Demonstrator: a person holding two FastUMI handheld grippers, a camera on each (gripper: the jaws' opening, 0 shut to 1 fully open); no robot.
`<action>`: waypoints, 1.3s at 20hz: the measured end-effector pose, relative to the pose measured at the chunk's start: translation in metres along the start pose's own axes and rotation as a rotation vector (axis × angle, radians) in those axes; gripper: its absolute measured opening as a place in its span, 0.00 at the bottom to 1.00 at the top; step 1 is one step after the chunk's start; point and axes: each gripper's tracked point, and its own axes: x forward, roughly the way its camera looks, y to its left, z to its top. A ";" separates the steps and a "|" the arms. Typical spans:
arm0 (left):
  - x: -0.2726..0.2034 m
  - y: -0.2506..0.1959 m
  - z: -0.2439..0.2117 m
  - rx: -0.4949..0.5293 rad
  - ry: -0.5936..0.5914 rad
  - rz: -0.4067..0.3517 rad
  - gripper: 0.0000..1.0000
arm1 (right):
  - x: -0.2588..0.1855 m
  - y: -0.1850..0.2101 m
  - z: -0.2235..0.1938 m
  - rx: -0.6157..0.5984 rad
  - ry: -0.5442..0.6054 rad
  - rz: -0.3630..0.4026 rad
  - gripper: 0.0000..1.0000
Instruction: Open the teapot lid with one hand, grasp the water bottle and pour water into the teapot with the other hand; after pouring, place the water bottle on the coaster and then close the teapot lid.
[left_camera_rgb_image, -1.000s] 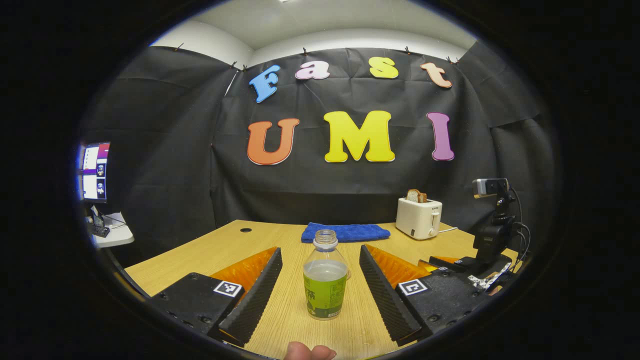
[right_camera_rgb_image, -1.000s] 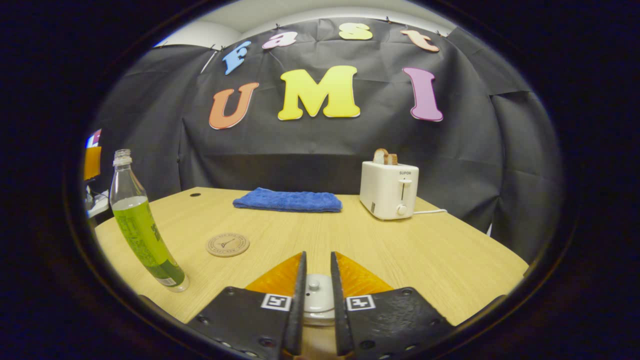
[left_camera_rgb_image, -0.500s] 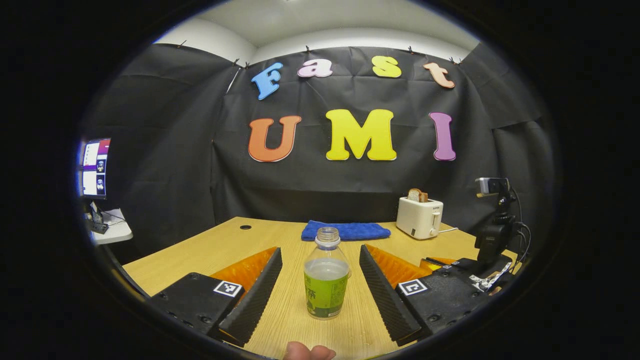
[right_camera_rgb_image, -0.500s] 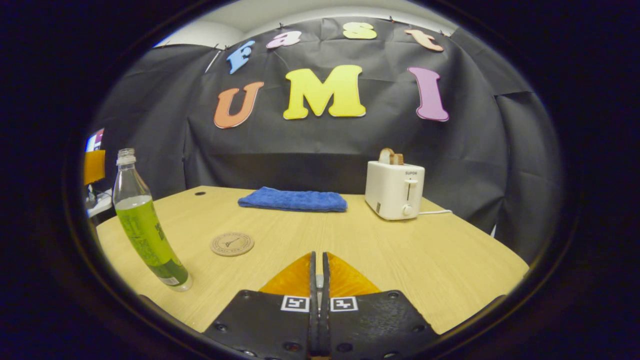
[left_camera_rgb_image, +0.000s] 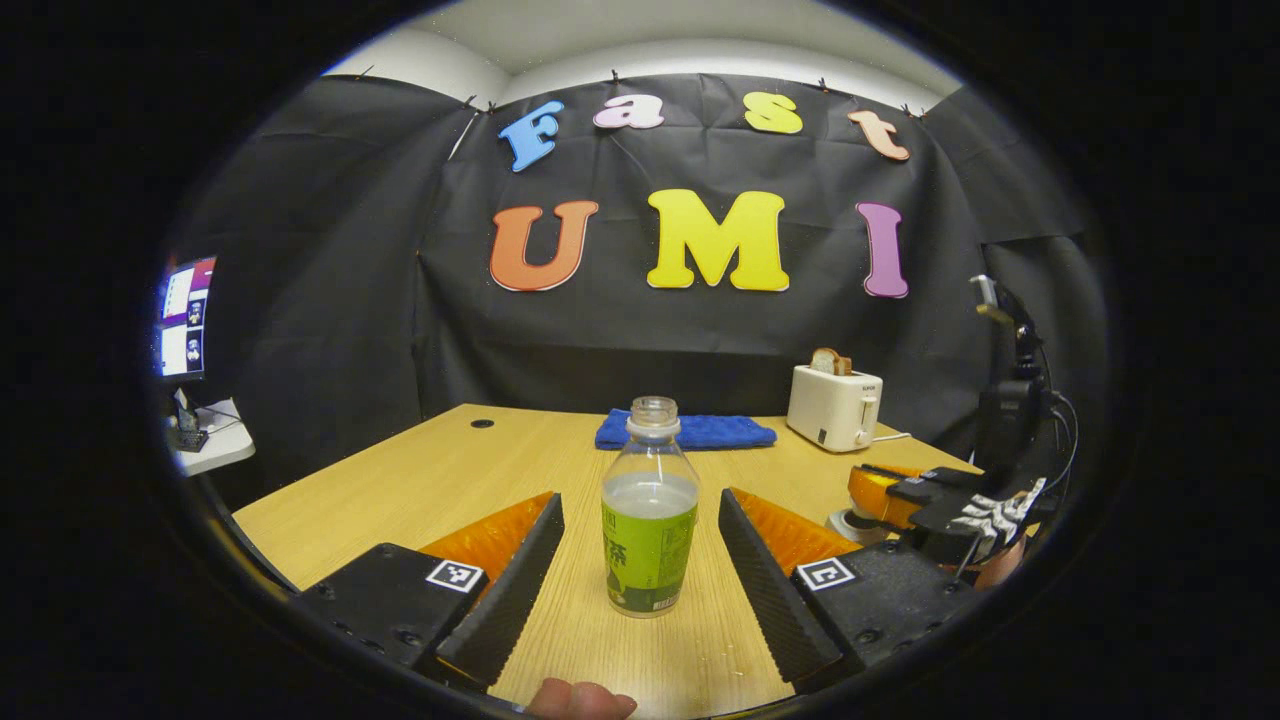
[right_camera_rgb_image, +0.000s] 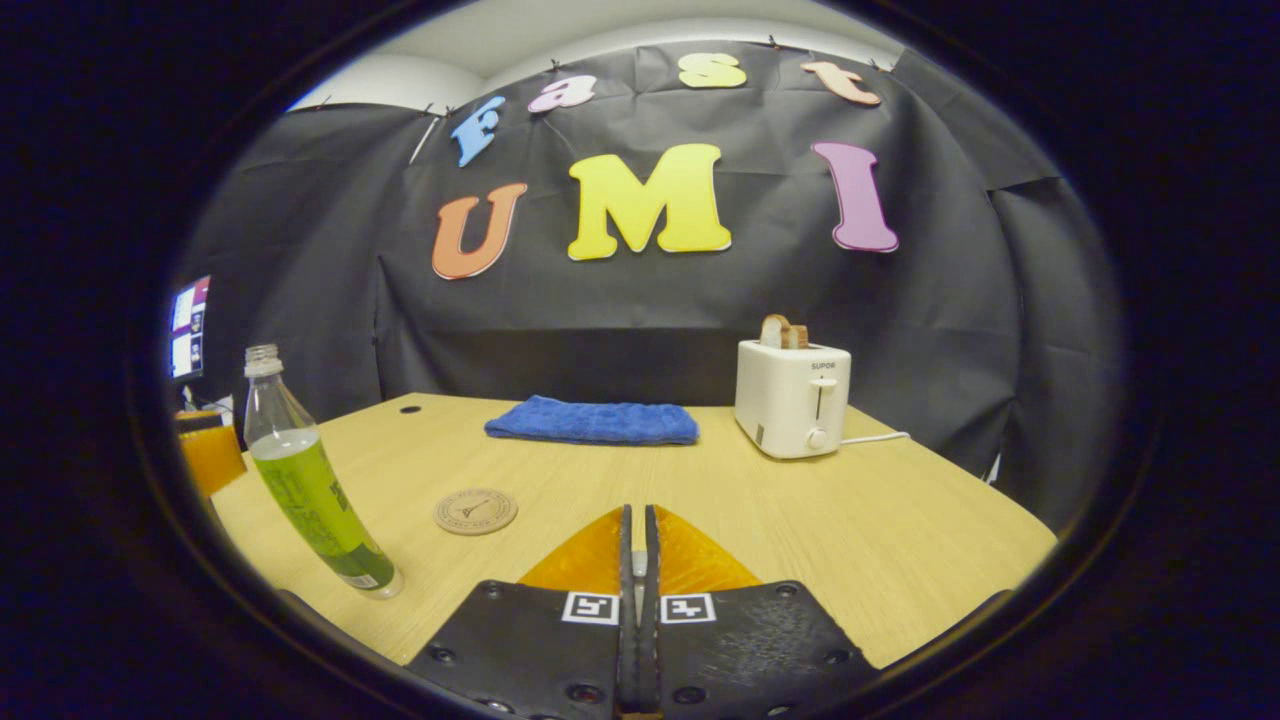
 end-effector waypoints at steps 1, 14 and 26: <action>0.002 -0.001 -0.004 -0.001 0.007 -0.004 0.98 | -0.002 -0.001 0.005 -0.006 -0.005 0.001 0.00; 0.043 -0.003 -0.065 -0.019 0.150 -0.009 0.98 | -0.035 -0.018 0.037 -0.034 -0.060 -0.003 0.01; 0.049 0.009 -0.062 0.103 0.193 0.046 0.79 | -0.042 -0.047 0.038 -0.033 -0.047 -0.021 0.01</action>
